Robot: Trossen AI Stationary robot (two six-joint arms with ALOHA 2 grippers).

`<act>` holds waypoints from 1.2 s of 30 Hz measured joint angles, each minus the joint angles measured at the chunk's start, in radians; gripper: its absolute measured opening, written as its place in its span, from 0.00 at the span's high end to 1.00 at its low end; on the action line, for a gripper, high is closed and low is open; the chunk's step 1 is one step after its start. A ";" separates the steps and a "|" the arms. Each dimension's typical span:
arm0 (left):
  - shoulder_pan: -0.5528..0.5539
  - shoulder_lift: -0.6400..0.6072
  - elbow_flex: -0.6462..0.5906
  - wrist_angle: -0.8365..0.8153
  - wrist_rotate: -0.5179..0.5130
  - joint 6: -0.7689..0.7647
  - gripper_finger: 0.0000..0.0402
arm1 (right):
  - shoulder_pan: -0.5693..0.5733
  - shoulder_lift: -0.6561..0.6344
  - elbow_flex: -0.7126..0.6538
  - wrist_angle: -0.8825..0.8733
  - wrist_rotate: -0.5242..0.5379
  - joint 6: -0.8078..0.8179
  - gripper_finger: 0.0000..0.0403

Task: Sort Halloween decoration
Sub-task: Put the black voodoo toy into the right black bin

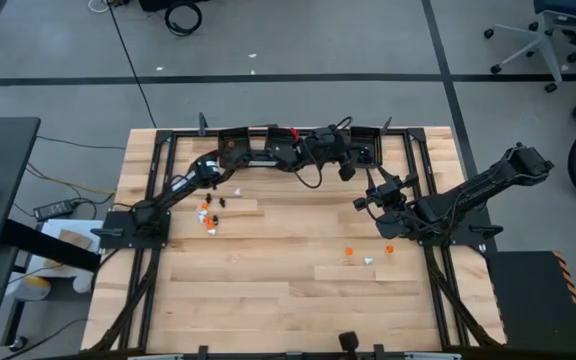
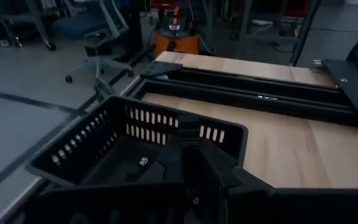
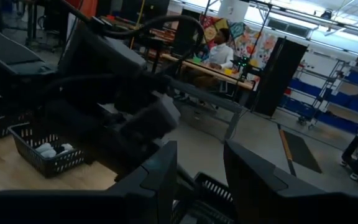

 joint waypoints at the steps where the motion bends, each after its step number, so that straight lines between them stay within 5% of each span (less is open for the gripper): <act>1: 0.000 0.014 0.024 -0.011 -0.001 -0.006 0.96 | 0.000 0.000 0.000 0.000 -0.001 0.000 0.66; 6: 0.005 0.065 0.079 -0.078 -0.008 -0.027 0.92 | 0.000 0.000 0.000 0.000 -0.002 0.000 0.66; 16: 0.004 0.057 0.085 -0.104 -0.011 0.029 0.62 | 0.001 0.000 0.000 -0.002 -0.002 -0.006 0.66; 22: -0.017 -0.005 0.031 -0.051 -0.007 0.134 0.62 | 0.044 -0.006 0.005 0.001 -0.001 -0.050 0.66; 31: -0.024 -0.266 -0.360 0.191 -0.009 0.220 0.73 | 0.165 -0.021 0.013 0.077 -0.044 -0.263 0.66; 36: -0.058 -0.487 -0.644 0.177 -0.007 0.251 0.74 | 0.171 -0.021 0.013 0.078 -0.293 -0.343 0.66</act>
